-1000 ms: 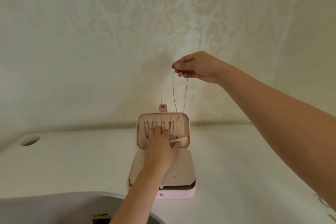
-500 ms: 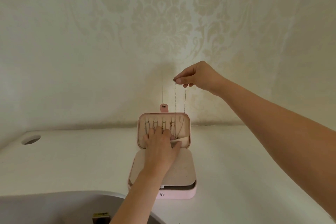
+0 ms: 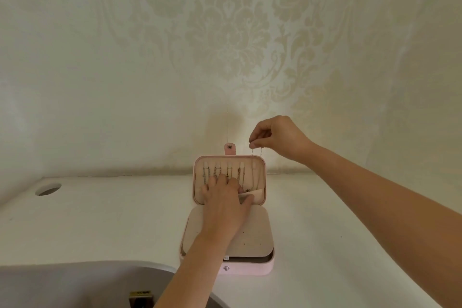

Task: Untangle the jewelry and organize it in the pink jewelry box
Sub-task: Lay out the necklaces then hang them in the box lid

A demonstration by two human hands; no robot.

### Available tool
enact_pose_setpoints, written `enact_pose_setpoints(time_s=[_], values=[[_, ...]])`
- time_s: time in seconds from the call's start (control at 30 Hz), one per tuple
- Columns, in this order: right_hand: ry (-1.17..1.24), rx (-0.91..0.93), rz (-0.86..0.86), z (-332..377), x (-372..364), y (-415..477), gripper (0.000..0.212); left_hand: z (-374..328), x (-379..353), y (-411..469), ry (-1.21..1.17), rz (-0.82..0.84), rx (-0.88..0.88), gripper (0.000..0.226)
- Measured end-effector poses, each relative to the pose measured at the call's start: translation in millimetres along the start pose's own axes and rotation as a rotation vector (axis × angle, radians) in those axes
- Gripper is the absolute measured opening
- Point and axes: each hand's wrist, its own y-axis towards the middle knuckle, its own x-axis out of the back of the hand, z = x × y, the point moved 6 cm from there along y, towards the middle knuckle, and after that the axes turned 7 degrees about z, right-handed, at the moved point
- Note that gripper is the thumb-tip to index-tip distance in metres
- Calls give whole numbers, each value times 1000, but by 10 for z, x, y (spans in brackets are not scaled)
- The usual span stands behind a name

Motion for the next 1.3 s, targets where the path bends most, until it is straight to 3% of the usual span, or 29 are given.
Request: enact_pose_setpoints(time_s=[0.2, 0.5, 0.63, 0.83, 1.3], values=[[-310, 147, 58, 32, -255, -138, 8, -18, 19, 1, -17, -15, -1, 27], [-744, 137, 2, -33, -465, -254, 28, -19, 7, 7, 16, -11, -6, 28], [-492, 29, -130, -72, -418, -250, 18, -34, 13, 9, 32, -15, -14, 28], [-266, -49, -129, -117, -364, -230, 10, -25, 16, 2, 26, -6, -5, 27], [-219, -73, -2, -117, -349, -134, 8, -14, 1, 12, 3, 9, -5, 26]])
